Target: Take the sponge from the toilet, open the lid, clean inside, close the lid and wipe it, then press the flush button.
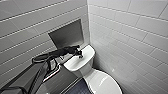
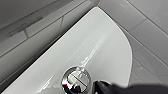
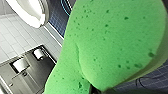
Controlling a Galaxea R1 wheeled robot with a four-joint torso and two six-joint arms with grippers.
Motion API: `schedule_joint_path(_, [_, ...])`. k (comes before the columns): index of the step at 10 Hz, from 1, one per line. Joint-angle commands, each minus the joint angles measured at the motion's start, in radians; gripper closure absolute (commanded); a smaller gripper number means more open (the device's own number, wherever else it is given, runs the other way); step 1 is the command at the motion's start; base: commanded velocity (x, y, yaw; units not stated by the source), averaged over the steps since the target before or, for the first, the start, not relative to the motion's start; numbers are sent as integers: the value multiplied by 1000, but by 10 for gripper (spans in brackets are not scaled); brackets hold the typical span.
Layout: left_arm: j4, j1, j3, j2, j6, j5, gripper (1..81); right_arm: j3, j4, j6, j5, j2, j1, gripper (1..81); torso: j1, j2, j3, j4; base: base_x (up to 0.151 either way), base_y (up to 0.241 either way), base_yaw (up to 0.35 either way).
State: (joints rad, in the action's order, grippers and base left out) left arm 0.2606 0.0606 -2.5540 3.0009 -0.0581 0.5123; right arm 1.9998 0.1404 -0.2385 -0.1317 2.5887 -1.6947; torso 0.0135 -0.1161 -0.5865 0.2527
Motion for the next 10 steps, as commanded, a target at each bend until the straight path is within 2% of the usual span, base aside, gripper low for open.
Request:
schedule_joint_path(1, [-31, -150, -54, 31, 0, 21, 811, -33, -21, -2, 98, -6, -37, 811, 0, 0, -39, 0, 0, 0, 0])
schedule_joint_path(2, [-32, -150, -54, 34, 0, 11, 811, -35, -21, -4, 98, -6, -35, 811, 0, 0, -42, 0, 0, 0, 0])
schedule_joint_path(3, [-34, -150, -54, 37, 0, -3, 811, -36, -28, -4, 98, -6, -35, 811, 0, 0, -10, 0, 0, 0, 0])
schedule_joint_path(6, [-32, -149, -55, 40, 0, -21, 811, -43, -32, -2, 96, -10, -40, 811, 0, 1, -22, 0, 0, 0, 0])
schedule_joint_path(8, [-32, -150, -55, 34, 0, -84, 811, -47, -32, -2, 96, -10, -37, 811, 0, 1, -22, 0, 0, 0, 0])
schedule_joint_path(10, [-69, -150, -80, 32, 0, -106, 811, -47, -32, -2, 96, -8, -38, 811, 0, 1, -22, 0, 0, 0, 0])
